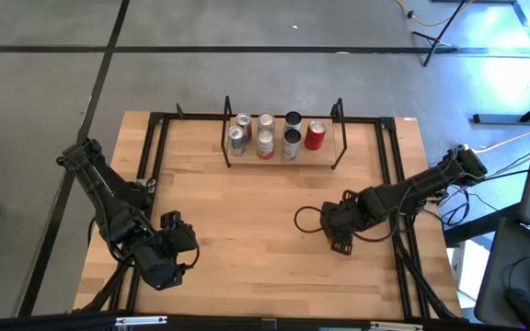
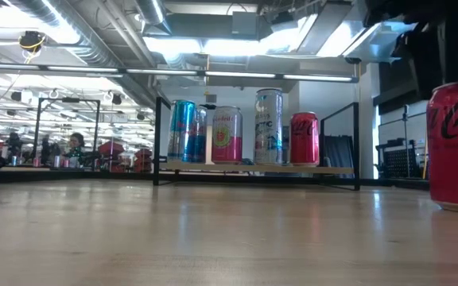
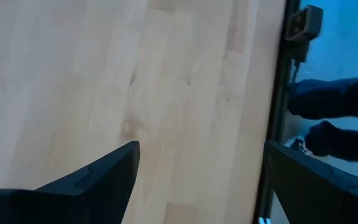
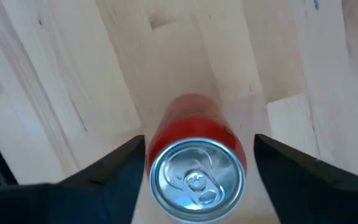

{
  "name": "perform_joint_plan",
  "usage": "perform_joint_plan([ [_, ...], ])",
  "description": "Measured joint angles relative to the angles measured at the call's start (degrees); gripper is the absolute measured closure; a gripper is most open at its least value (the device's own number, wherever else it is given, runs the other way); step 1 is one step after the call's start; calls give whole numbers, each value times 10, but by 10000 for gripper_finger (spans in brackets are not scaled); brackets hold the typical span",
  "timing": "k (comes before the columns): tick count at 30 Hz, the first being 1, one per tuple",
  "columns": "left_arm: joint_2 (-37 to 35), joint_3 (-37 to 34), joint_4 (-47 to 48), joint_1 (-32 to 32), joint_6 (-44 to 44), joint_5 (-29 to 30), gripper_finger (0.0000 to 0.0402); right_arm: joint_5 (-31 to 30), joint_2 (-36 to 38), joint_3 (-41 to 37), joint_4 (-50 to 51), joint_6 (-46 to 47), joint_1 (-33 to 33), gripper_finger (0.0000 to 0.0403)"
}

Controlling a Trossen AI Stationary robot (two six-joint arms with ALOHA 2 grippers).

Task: Place canned beverage on shelf
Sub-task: Put the red soda can on the shelf aligned with the other red soda can

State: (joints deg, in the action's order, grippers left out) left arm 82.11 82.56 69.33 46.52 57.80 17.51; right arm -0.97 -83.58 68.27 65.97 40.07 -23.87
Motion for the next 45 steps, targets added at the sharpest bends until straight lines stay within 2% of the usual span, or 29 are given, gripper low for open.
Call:
perform_joint_plan([
  [8,0,0,-2,0,-4,-5,73,10,10,0,27,69,-14,29],
  [12,0,0,-2,0,-4,-3,73,-9,11,-12,31,107,-18,6],
  [23,0,0,-4,0,-1,-2,73,4,10,-65,-30,123,-16,41],
  [26,0,0,-4,0,-1,-2,73,11,10,-69,-30,122,-16,72],
  [31,0,0,-4,0,-13,-2,73,19,11,-65,-29,118,-16,151],
  [37,0,0,-4,-10,-14,0,73,4,9,-8,6,52,0,151],
  [45,0,0,-4,-35,-15,0,73,-30,9,90,79,-119,110,151],
])
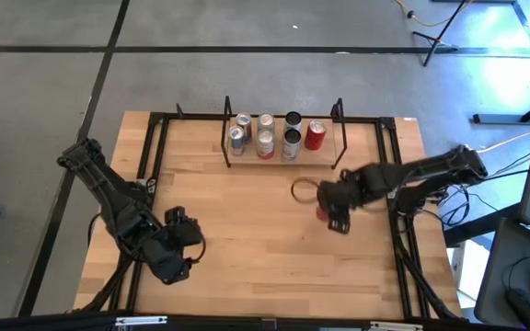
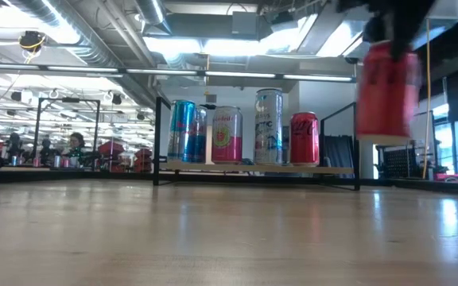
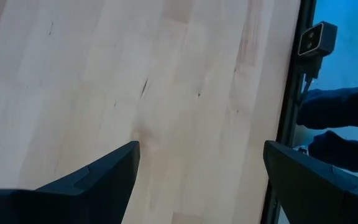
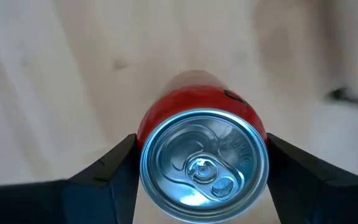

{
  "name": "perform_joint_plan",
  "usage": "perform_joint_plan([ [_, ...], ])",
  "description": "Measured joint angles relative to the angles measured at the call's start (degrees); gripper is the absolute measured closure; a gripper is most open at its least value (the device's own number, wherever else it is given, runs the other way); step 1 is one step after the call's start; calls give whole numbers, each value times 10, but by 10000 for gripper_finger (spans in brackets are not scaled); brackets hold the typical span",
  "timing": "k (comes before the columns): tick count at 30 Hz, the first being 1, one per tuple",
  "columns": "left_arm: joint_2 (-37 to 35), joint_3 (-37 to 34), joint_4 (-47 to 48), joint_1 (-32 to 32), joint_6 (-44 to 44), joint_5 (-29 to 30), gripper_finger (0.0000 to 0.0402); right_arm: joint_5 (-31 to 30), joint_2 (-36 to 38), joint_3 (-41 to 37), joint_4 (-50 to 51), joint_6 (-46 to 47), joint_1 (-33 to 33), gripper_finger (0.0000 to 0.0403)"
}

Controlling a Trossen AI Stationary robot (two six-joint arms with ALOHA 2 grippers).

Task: Place canned beverage on shelf
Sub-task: Put the red soda can on the shelf aligned with the other red soda can

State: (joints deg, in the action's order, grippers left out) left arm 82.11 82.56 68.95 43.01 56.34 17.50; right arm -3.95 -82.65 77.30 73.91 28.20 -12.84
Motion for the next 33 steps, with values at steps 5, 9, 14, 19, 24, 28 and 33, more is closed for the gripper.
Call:
perform_joint_plan([
  [5,0,0,0,-20,-14,1,73,-47,-6,42,-9,-133,98,151],
  [9,0,0,0,-35,-15,3,73,-47,-28,55,-14,-233,189,151],
  [14,0,0,0,-52,-15,4,73,-64,-62,55,-51,-334,283,151],
  [19,0,0,0,-65,-15,5,73,-53,-101,55,-113,-397,341,151],
  [24,0,0,0,-76,-25,4,73,-40,-128,56,-120,-436,370,151],
  [28,0,0,0,-83,-26,2,73,-40,-132,57,-131,-455,377,151],
  [33,0,0,-1,-86,-30,-4,73,-38,-133,57,-128,-473,376,149],
])
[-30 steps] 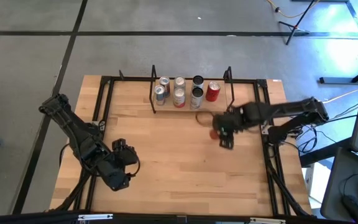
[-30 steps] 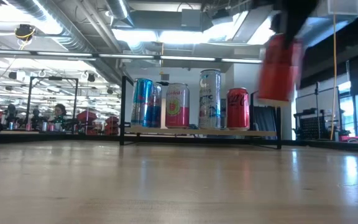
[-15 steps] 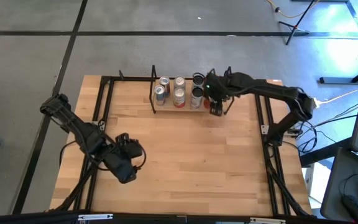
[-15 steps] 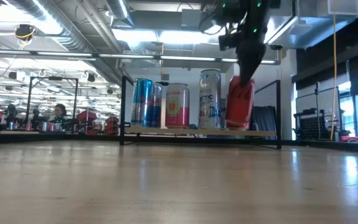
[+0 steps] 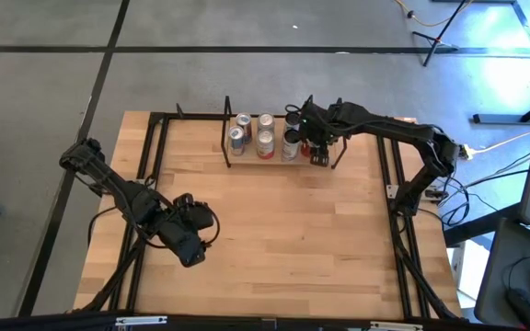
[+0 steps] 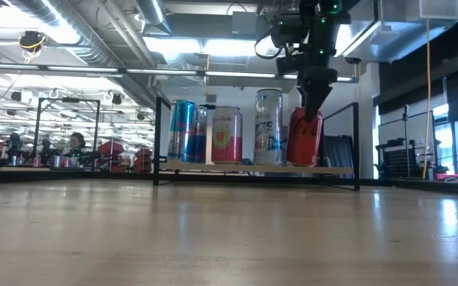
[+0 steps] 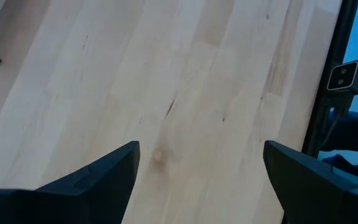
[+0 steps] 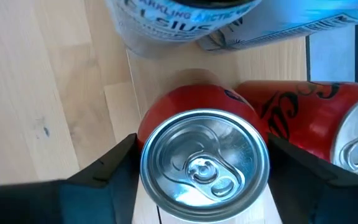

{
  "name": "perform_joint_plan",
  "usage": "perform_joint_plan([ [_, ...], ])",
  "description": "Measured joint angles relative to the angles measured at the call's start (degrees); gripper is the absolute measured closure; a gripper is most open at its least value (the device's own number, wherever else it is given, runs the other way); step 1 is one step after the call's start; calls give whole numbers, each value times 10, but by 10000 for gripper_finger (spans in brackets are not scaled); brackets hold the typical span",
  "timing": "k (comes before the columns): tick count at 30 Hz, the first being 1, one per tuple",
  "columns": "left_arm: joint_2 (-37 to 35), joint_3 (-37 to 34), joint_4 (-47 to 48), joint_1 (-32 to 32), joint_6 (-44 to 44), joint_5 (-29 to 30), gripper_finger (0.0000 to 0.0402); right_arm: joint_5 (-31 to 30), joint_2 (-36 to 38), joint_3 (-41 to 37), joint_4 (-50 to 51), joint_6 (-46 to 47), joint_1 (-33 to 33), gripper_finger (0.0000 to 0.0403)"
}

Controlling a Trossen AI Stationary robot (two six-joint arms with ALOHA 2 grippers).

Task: Place canned beverage on shelf
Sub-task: Put the red soda can on the shelf aligned with the other red soda can

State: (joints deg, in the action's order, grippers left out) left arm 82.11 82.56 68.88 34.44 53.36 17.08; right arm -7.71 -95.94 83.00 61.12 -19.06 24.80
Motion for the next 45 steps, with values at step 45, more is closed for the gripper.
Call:
perform_joint_plan([
  [45,0,0,-21,2,0,-18,73,-18,0,3,8,-60,-1,32],
])
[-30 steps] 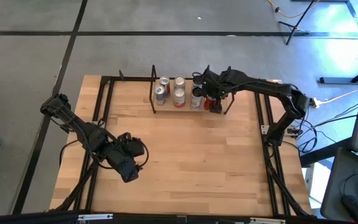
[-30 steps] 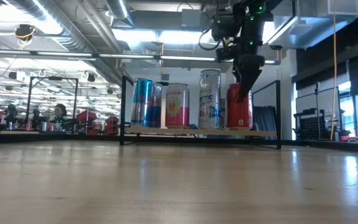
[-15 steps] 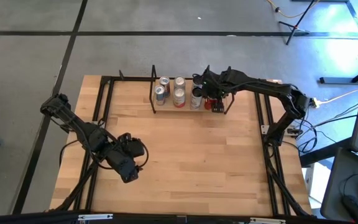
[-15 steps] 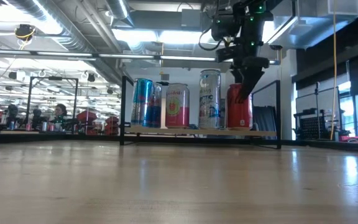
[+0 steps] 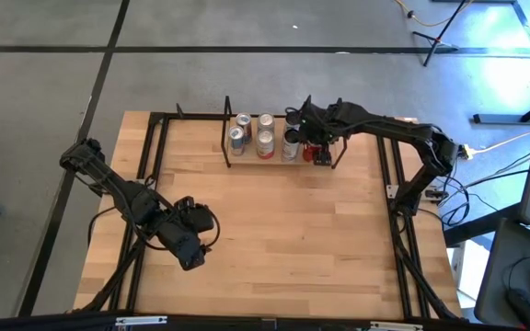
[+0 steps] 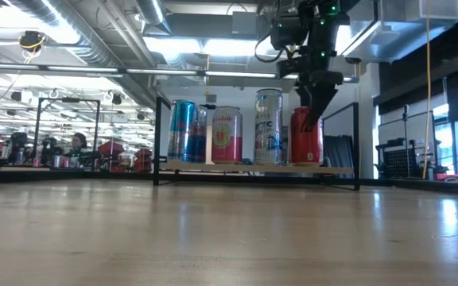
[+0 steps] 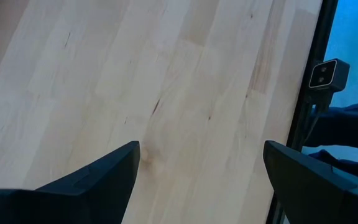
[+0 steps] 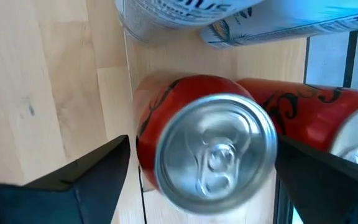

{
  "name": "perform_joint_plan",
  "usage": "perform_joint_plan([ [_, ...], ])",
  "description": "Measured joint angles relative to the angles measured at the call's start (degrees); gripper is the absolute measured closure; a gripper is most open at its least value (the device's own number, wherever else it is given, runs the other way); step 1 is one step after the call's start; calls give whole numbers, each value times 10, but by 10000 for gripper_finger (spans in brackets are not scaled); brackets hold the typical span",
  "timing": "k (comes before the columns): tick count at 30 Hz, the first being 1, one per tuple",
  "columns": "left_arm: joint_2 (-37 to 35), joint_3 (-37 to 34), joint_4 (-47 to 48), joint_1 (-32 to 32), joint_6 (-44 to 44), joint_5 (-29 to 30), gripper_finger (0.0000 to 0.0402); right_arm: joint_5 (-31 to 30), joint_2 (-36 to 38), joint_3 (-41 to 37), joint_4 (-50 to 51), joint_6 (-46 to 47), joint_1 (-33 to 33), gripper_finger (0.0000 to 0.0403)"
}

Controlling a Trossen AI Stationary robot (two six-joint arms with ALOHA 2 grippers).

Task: Place canned beverage on shelf
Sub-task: Put the red soda can on the shelf aligned with the other red soda can, then return to Home Position

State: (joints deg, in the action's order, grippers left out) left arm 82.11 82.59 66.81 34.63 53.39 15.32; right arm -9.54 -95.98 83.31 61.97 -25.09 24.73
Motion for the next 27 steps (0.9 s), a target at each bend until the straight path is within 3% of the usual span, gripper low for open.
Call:
perform_joint_plan([
  [6,-11,0,0,0,0,0,73,22,0,85,83,11,0,25],
  [12,-49,1,-24,-3,2,9,73,179,11,221,158,125,0,25],
  [16,-73,1,-34,-21,-54,35,73,268,49,240,142,220,-11,25],
  [22,-99,0,-73,-106,-195,15,79,204,100,240,142,268,-75,35],
  [27,-99,-25,-136,-190,-294,-51,96,161,132,240,141,279,-114,93],
])
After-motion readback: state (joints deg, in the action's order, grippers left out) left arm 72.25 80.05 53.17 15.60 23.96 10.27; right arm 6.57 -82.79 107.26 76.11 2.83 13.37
